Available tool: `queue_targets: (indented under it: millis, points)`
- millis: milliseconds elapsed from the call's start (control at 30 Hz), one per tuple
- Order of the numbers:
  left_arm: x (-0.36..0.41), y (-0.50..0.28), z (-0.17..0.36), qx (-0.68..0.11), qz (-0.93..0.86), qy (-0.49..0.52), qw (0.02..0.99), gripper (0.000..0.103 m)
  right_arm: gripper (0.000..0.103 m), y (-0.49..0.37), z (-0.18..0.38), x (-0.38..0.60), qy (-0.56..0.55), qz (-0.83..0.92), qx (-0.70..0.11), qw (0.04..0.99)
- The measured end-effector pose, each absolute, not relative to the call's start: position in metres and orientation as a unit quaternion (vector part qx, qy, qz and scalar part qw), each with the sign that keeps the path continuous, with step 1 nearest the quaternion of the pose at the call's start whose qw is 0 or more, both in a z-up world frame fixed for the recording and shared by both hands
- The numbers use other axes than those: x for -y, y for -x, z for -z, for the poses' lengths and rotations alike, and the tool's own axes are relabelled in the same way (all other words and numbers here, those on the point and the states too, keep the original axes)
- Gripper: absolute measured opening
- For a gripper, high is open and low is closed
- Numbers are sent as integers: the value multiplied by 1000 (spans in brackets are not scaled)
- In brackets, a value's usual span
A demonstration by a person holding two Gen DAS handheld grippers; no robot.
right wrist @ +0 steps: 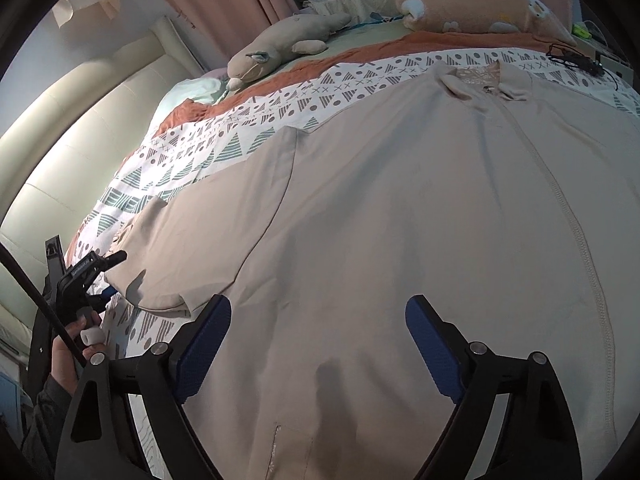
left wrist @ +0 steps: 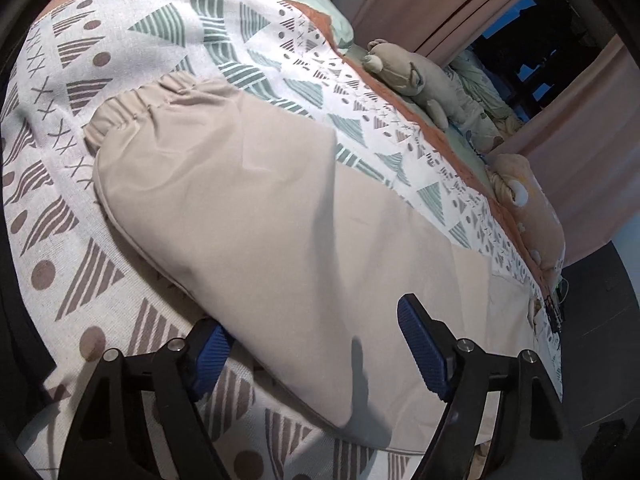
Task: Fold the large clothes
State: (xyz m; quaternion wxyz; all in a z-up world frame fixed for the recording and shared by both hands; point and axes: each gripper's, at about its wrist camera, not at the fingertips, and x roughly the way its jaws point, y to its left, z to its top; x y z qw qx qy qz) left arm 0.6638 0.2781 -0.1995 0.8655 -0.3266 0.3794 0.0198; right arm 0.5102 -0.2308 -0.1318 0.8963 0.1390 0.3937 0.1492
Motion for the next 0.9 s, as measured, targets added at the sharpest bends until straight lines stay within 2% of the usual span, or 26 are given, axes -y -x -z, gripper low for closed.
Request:
queue_targets:
  millis: [33, 67, 100, 167, 267, 333, 500, 700, 900]
  points:
    - [-277, -664, 196, -373, -11, 325, 869, 78, 88, -512, 132, 230, -140, -152, -396, 895]
    - [-275, -664, 190, -367, -3, 321, 873, 73, 88, -515, 133, 228, -143, -157, -399, 892]
    - [-274, -664, 187, -365, -2, 317, 875, 63, 88, -518, 133, 226, -152, -167, -402, 887]
    - [-274, -666, 182, -368, -6, 310, 876, 52, 86, -522, 130, 221, -162, -185, -399, 884]
    - [-275, -669, 182, -378, -11, 303, 875, 49, 85, -526, 129, 206, -130, -189, -393, 891]
    - [-275, -668, 179, -375, -7, 306, 875, 44, 85, -531, 135, 197, -125, -199, -401, 886]
    - [-270, -669, 171, -368, 28, 333, 868, 44, 85, -555, 149, 181, -102, -200, -423, 878]
    - [-261, -694, 217, -464, -6, 312, 829, 44, 85, -574, 157, 173, -113, -196, -436, 871]
    - [-282, -692, 214, -411, -7, 345, 844, 44, 85, -578, 165, 172, -118, -187, -443, 869]
